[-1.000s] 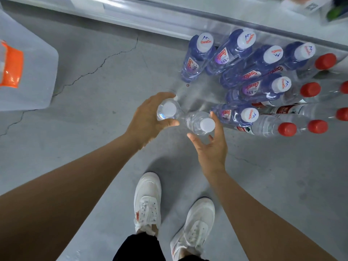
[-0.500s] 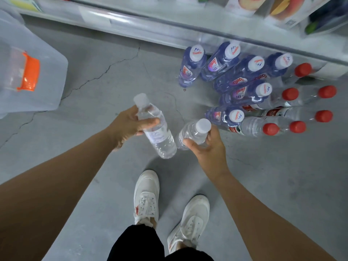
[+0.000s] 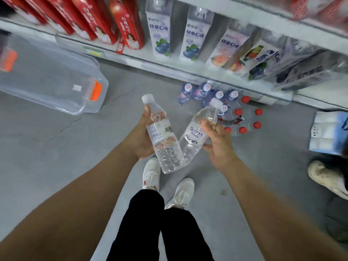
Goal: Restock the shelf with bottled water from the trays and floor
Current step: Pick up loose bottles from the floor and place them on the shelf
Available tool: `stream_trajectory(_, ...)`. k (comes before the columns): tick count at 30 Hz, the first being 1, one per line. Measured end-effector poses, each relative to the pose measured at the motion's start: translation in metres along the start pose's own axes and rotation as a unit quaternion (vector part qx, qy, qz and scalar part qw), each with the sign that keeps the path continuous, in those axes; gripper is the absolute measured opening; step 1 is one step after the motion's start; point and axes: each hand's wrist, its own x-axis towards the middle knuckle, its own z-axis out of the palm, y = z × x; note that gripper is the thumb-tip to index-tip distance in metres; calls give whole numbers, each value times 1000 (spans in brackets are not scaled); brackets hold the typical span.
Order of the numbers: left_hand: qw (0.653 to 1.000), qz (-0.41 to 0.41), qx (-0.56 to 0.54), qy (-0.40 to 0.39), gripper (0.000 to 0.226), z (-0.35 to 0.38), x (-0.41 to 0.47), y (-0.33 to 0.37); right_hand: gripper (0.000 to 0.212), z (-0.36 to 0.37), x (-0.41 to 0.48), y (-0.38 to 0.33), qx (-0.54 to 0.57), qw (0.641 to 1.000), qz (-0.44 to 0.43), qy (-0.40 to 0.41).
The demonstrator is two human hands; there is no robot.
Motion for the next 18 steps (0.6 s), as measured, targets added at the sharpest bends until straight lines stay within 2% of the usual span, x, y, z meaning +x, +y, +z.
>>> stream_trajectory(3, 999, 22, -4, -28, 55, 59, -44, 11, 45, 2, -46, -50, 0, 1000, -20, -9)
stream_trajectory(6, 996, 35, 79, 0, 79, 114, -92, 25, 56, 2, -101, -102, -4, 999, -47, -11)
stream_trajectory(7, 993, 44, 108, 10, 79, 133, -110, 31, 55, 1, -121, -119, 3, 998, -59, -10)
stream_trajectory(10, 985, 86, 150, 25, 59, 194, -164, 50, 47, -3, -185, -170, 19, 995, -94, -6)
stream_trajectory(12, 977, 124, 173, 16, 57, 234, -201, 65, 50, -5, -225, -201, 35, 993, -113, -18)
stream_trajectory(16, 952, 208, 225, -1, 83, 310, -262, 104, 75, -2, -288, -279, 35, 977, -208, -9)
stream_trajectory(18, 934, 253, 254, 11, 94, 344, -288, 124, 69, 3, -313, -322, 62, 969, -240, 10)
